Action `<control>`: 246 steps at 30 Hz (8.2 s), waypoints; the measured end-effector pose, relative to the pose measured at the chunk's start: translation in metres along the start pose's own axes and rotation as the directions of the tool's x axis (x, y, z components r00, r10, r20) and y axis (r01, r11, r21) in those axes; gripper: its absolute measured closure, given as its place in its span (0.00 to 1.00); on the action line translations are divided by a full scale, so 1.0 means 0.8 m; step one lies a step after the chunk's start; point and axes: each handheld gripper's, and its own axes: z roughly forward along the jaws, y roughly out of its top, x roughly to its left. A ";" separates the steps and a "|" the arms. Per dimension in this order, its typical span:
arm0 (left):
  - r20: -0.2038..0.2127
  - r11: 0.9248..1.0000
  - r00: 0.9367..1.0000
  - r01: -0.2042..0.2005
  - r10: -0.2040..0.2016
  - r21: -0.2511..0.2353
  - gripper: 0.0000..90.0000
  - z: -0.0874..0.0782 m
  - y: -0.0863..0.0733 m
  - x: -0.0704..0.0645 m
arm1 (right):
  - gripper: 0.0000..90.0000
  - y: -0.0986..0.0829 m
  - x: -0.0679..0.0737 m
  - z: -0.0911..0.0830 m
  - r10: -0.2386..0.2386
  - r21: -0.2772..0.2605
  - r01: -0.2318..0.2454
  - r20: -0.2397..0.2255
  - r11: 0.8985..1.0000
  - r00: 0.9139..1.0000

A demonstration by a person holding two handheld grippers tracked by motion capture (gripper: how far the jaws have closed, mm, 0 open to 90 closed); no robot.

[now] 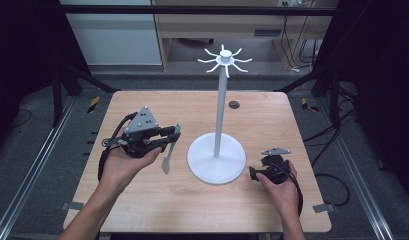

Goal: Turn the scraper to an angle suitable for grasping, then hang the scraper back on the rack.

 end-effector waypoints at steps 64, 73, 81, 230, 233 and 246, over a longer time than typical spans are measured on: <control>-0.069 0.985 0.998 -0.027 0.015 -0.171 0.82 -0.006 0.160 -0.014 | 0.14 -0.001 0.000 -0.001 0.006 -0.001 -0.006 -0.008 1.000 1.000; -0.068 0.986 0.998 -0.019 0.007 -0.167 0.82 0.001 0.162 -0.013 | 0.14 -0.001 -0.001 -0.001 0.003 -0.003 -0.003 -0.006 1.000 1.000; -0.062 0.987 0.998 -0.012 0.002 -0.161 0.82 0.007 0.161 -0.011 | 0.14 -0.001 -0.001 -0.001 0.008 -0.001 -0.008 -0.008 1.000 1.000; -0.020 1.000 0.999 -0.030 0.030 0.008 0.06 0.055 -0.100 -0.033 | 0.12 -0.002 0.003 0.001 -0.001 0.014 0.001 -0.001 1.000 1.000; -0.013 0.999 1.000 -0.012 0.012 0.031 0.07 0.058 -0.115 -0.031 | 0.12 -0.002 0.003 0.001 0.003 0.017 -0.003 0.000 1.000 1.000; -0.073 0.994 0.996 0.059 -0.053 0.091 0.07 0.059 -0.171 -0.001 | 0.10 -0.002 0.002 -0.001 0.009 0.006 -0.009 0.002 1.000 1.000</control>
